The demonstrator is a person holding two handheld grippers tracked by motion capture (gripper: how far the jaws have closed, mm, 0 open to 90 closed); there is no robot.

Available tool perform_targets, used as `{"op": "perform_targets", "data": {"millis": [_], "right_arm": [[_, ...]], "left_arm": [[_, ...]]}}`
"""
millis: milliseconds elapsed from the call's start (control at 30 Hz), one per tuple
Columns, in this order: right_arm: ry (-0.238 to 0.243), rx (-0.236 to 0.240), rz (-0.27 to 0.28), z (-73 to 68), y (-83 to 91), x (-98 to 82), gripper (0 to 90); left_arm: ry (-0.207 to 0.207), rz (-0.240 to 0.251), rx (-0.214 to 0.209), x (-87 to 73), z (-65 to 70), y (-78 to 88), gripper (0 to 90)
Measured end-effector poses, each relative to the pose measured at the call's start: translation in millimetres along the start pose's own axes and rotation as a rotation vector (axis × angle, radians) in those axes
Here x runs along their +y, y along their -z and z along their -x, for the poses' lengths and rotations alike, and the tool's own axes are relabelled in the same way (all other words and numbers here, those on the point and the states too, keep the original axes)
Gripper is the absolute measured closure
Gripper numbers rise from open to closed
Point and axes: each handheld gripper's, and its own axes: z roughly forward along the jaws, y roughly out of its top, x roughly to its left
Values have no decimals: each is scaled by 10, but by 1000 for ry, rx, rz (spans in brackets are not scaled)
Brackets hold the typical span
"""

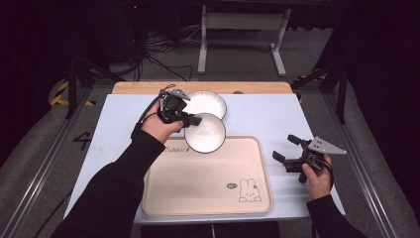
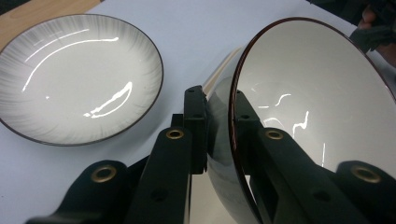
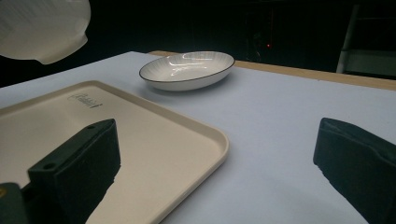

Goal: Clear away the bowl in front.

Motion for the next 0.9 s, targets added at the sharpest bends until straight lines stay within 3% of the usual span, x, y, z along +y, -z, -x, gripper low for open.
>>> {"op": "perform_targets", "data": {"millis": [200, 900], "right_arm": [[-1, 1, 1, 1, -2, -2, 11], [-2, 0, 1, 0, -5, -4, 11]], "left_arm": [[-9, -65, -38, -29, 9, -85, 813], [-53, -207, -127, -166, 88, -422, 812]]}}
